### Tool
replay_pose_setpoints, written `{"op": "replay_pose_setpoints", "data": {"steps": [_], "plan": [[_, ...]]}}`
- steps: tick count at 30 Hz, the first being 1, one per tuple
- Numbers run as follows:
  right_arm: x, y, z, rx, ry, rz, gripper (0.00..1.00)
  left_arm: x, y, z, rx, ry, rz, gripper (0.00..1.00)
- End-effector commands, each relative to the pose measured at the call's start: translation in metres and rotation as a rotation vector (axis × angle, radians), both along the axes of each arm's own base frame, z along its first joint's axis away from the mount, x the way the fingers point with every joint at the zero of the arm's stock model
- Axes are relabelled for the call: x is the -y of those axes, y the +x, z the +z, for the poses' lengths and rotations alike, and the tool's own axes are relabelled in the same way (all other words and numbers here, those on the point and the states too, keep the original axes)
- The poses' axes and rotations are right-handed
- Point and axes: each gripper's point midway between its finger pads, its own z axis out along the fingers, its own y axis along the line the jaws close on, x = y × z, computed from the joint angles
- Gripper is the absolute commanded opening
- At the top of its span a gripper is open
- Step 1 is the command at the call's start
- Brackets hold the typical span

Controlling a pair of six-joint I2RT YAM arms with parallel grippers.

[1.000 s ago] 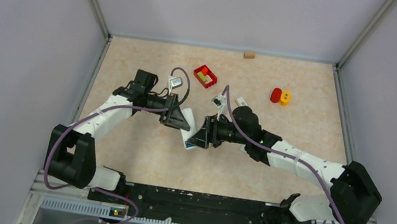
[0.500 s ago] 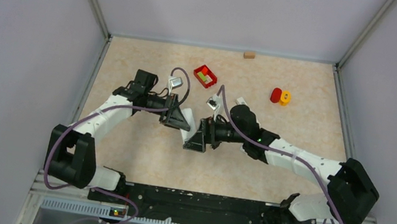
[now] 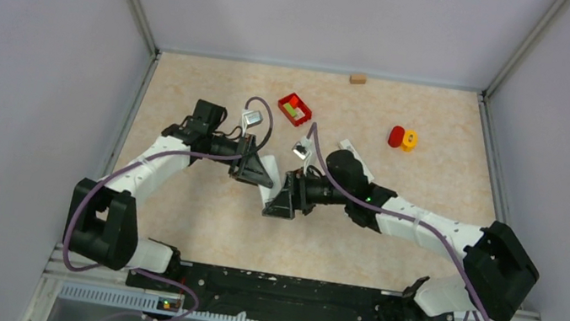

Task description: Load the batteries into the remote control

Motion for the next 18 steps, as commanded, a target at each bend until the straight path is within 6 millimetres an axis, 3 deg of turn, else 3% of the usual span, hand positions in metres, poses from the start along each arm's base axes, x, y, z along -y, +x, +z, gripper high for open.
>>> {"op": "replay_pose_setpoints", "data": {"steps": [1, 6, 18], "plan": [[-0.0115, 0.0007, 0.0292, 0.048, 0.095, 0.022, 0.72, 0.0016, -0.0009, 0.0202, 0.061, -0.036, -0.022, 0.0], [-0.01, 0.0018, 0.0316, 0.027, 0.118, 0.007, 0.67, 0.0014, -0.0015, 0.02, 0.063, -0.035, -0.021, 0.0], [-0.0091, -0.0009, 0.0255, 0.011, 0.127, 0.021, 0.41, 0.0012, -0.0021, 0.0197, 0.062, -0.034, -0.021, 0.0]]}}
